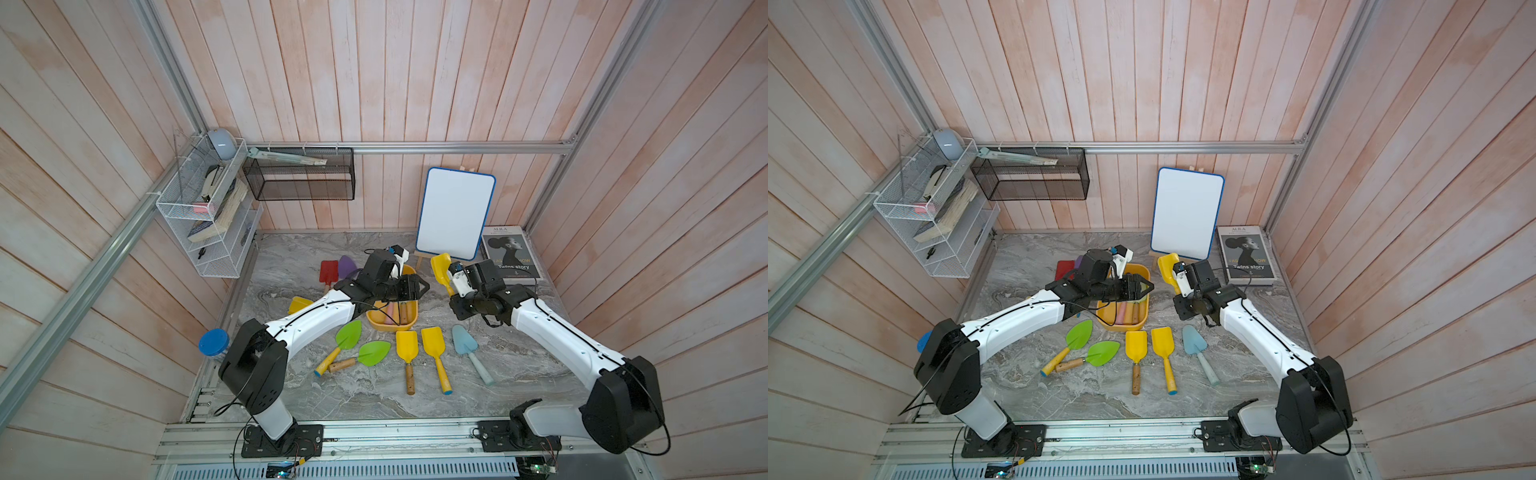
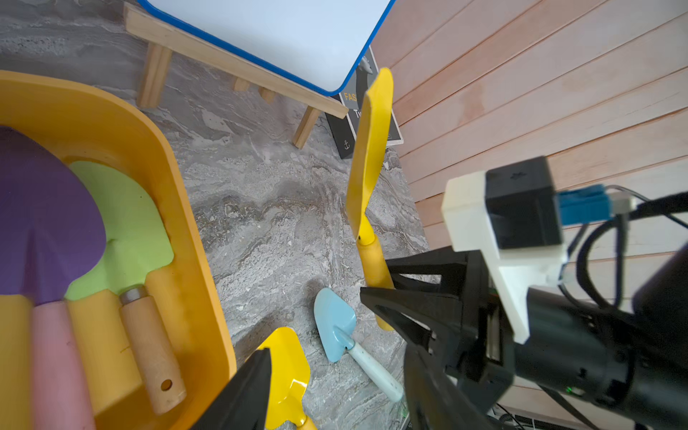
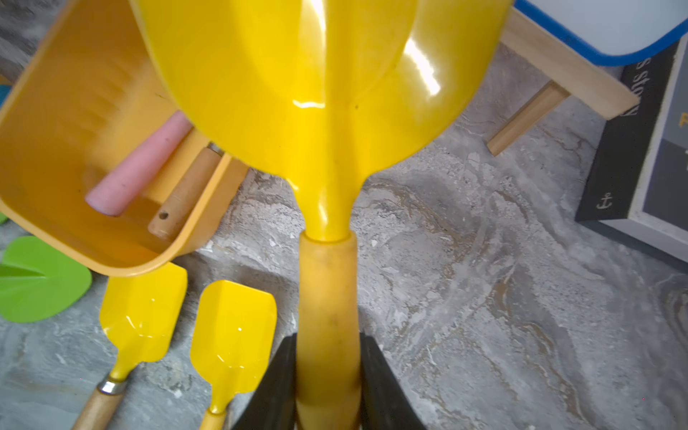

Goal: Put the shovel into the storage box
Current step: Place the shovel in the storage box.

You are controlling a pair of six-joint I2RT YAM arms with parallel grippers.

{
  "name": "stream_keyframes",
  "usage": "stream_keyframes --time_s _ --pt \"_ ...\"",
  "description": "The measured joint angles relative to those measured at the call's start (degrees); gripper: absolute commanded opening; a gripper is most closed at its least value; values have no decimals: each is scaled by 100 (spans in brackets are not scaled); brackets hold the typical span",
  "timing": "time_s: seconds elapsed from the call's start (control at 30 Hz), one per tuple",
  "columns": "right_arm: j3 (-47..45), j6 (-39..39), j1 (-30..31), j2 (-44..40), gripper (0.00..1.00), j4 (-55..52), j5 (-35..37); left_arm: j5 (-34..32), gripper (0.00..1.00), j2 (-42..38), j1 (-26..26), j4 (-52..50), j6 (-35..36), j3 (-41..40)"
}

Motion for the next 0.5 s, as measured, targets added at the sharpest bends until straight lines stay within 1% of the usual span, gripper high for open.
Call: stream_keyframes --time_s 0.2,0.33,0.5 --pt "0 627 105 -2 0 138 -31 -229 61 37 -2 249 24 162" --pt "0 839 138 -2 0 142 -33 -280 61 192 -2 487 74 319" --pt "0 1003 227 0 0 140 -52 -280 60 581 -2 573 186 610"
